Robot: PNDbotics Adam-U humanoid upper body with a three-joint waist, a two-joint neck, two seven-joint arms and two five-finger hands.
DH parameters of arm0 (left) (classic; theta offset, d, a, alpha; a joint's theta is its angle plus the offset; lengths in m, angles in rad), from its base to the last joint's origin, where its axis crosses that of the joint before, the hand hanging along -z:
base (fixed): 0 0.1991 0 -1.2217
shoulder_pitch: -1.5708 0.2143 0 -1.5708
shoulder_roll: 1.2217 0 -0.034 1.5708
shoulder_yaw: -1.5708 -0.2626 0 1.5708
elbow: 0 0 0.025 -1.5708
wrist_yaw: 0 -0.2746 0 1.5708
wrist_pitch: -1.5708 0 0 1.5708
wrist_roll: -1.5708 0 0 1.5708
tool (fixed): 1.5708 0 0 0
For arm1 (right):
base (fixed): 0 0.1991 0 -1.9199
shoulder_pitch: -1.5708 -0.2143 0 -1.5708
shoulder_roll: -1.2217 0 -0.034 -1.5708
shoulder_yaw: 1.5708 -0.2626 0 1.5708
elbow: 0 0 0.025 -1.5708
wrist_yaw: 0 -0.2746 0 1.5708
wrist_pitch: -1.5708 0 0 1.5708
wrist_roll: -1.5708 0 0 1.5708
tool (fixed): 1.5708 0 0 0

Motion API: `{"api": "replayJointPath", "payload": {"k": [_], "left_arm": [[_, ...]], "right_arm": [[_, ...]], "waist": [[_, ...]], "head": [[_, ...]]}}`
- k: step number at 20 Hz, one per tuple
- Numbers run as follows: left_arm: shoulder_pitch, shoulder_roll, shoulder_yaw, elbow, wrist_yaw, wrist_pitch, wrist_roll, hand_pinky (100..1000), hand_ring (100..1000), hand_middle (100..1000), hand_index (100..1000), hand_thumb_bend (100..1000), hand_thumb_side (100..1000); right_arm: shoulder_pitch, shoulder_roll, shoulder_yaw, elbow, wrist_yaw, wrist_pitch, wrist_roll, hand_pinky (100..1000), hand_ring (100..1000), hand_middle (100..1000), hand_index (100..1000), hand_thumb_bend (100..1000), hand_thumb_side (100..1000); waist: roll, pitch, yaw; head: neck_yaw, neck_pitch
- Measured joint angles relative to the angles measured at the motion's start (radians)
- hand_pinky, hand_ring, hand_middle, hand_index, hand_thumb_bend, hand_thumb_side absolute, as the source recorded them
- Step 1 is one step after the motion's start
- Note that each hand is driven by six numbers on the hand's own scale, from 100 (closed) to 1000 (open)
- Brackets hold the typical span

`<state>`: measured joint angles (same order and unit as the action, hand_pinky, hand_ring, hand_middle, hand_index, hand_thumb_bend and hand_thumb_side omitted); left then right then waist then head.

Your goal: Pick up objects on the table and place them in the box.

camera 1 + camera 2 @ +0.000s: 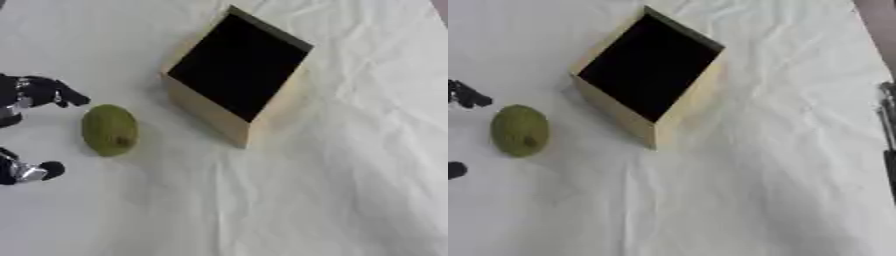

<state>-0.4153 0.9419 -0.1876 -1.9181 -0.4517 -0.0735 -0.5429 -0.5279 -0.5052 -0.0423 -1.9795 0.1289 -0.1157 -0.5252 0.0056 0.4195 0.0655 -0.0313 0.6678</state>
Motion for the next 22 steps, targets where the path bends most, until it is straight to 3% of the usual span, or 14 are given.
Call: {"api": "replayJointPath", "payload": {"k": [8,17,22], "left_arm": [[-0.041,-0.046,-0.03,0.093,-0.045,-0.001,-0.005,772,761,749,899,470,100],[-0.09,-0.099,-0.058,0.157,-0.074,-0.022,0.005,769,754,752,916,488,103],[-0.119,-0.13,-0.065,0.172,-0.106,-0.018,0.036,690,686,645,857,423,100]], "right_arm": [[0.001,0.001,0.0,0.0,0.0,0.0,0.0,823,712,699,845,387,621],[0.002,0.008,0.0,0.0,-0.001,0.001,0.0,823,712,699,845,387,622],[0.002,0.008,0.0,0.0,-0.004,0.002,0.0,824,712,698,845,383,623]], "waist": [[0.0,0.003,-0.004],[-0.001,0.006,-0.005],[-0.002,0.006,-0.006]], "head": [[0.003,0.001],[0.009,0.005],[0.011,0.005]]}}
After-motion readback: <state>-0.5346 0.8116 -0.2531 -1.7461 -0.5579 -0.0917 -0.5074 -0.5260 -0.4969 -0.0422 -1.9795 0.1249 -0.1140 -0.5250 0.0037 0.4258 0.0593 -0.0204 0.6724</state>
